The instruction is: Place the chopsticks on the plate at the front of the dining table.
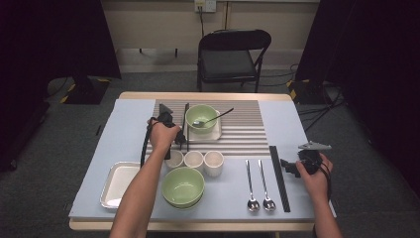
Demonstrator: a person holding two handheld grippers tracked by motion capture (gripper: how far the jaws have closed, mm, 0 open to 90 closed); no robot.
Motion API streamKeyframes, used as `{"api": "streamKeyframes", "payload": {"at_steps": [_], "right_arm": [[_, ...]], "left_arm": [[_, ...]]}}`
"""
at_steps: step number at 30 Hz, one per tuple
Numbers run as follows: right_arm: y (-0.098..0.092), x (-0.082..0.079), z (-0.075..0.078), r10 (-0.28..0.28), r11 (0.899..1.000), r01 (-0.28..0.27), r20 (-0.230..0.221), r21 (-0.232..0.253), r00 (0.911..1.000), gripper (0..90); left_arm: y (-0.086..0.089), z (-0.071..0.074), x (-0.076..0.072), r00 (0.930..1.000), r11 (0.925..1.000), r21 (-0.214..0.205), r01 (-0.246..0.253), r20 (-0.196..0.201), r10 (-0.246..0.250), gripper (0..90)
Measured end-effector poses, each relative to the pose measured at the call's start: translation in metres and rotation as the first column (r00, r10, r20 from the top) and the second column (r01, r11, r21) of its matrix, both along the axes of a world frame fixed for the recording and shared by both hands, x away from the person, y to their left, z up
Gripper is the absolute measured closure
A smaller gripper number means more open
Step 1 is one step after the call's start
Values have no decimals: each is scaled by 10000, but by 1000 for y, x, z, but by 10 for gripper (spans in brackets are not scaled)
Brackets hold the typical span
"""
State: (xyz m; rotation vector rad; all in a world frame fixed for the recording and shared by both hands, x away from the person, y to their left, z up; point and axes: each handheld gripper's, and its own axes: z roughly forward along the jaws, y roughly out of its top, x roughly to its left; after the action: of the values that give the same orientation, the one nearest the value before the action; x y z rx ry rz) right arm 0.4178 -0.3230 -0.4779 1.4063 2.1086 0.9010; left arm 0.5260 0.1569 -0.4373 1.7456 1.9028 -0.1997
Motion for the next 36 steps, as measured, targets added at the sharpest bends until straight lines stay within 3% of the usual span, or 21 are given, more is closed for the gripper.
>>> {"api": "streamKeyframes", "payload": {"at_steps": [17,20,21,25,36], "right_arm": [[0,0,0,-8,10000,8,-6,2,10000,151],[0,0,0,6,10000,-6,-17,5,10000,151],[0,0,0,2,10000,-2,-17,6,10000,151],[0,0,0,5,10000,-5,-16,6,10000,151],[0,0,0,3,10000,-3,4,-4,10000,151]], "left_arm": [[1,1,1,9997,9997,95,221,76,-222,855],[1,0,1,9998,9998,81,198,91,-199,856],[-1,0,1,9998,9999,7,-125,140,125,857],[0,0,1,9998,9999,-63,151,160,-150,857],[0,0,1,9997,9999,-117,79,233,-76,857]]}}
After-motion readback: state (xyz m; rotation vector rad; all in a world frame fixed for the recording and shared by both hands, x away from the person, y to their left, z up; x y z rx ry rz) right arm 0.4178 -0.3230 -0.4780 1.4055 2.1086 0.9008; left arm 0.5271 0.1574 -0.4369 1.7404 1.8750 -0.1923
